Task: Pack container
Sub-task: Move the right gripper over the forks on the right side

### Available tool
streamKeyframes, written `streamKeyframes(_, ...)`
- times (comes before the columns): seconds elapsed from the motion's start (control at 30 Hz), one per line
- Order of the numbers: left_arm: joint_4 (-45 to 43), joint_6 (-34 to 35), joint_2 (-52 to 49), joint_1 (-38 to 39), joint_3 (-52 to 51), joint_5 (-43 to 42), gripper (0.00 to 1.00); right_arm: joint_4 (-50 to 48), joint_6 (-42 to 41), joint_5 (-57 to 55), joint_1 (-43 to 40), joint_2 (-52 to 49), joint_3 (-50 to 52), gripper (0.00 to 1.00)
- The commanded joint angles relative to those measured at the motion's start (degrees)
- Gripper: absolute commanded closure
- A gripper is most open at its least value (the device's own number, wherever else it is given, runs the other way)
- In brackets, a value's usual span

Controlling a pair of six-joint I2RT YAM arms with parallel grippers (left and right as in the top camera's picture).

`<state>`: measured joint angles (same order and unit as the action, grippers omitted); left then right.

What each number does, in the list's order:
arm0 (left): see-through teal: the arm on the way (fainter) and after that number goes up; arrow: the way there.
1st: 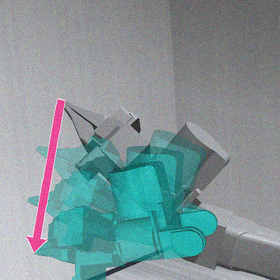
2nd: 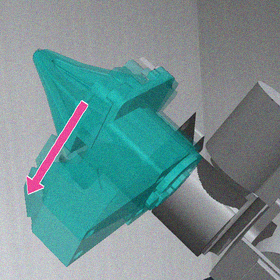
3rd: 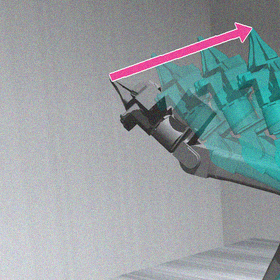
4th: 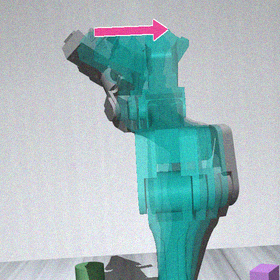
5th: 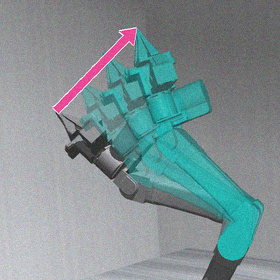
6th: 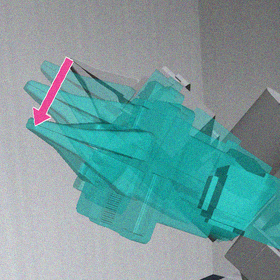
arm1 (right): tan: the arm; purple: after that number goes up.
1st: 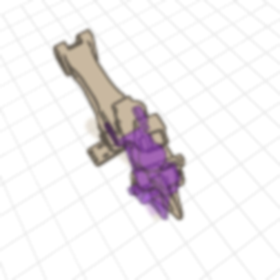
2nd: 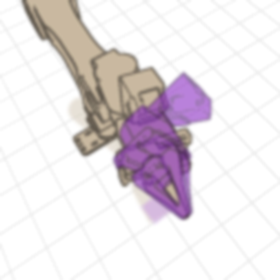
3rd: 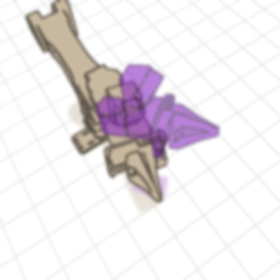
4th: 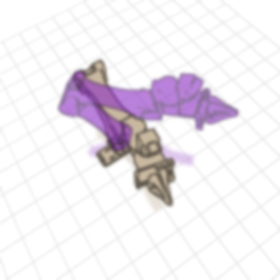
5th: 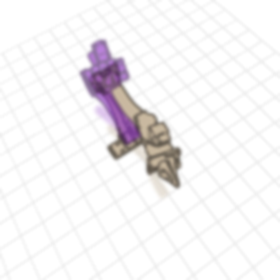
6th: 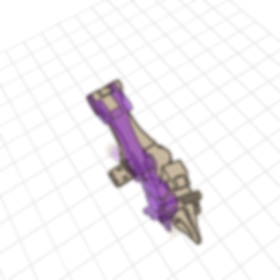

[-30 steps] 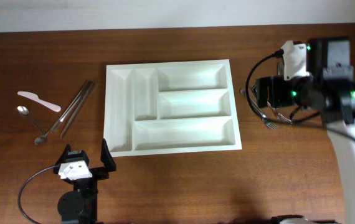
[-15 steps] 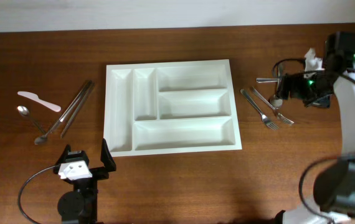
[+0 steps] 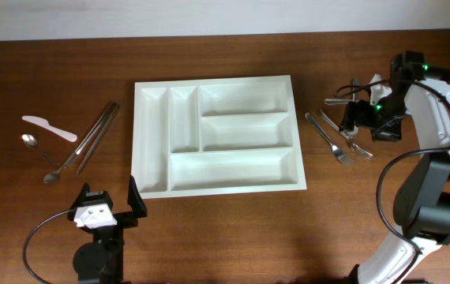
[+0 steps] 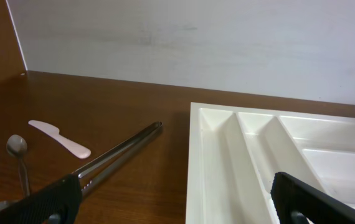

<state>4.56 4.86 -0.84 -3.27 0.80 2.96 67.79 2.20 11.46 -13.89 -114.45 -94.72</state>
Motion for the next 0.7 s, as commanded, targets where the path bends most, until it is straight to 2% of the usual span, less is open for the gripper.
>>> streamKeyframes(0.0, 0.09, -1.09, 0.55, 0.24, -0.28, -0.63, 0.01, -1.18, 1.36, -1.88, -0.07, -1.20, -0.33, 0.12)
streamKeyframes(0.43, 0.09, -1.09, 0.55, 0.24, -0.28, -0.63, 0.01, -2.29, 2.05, -4.42, -0.07, -5.92, 4.46, 0.17)
streamKeyframes(0.67, 0.09, -1.09, 0.55, 0.24, -0.28, -0.63, 0.01, -3.19, 1.86, -4.42, -0.07, -5.92, 9.22, 0.25)
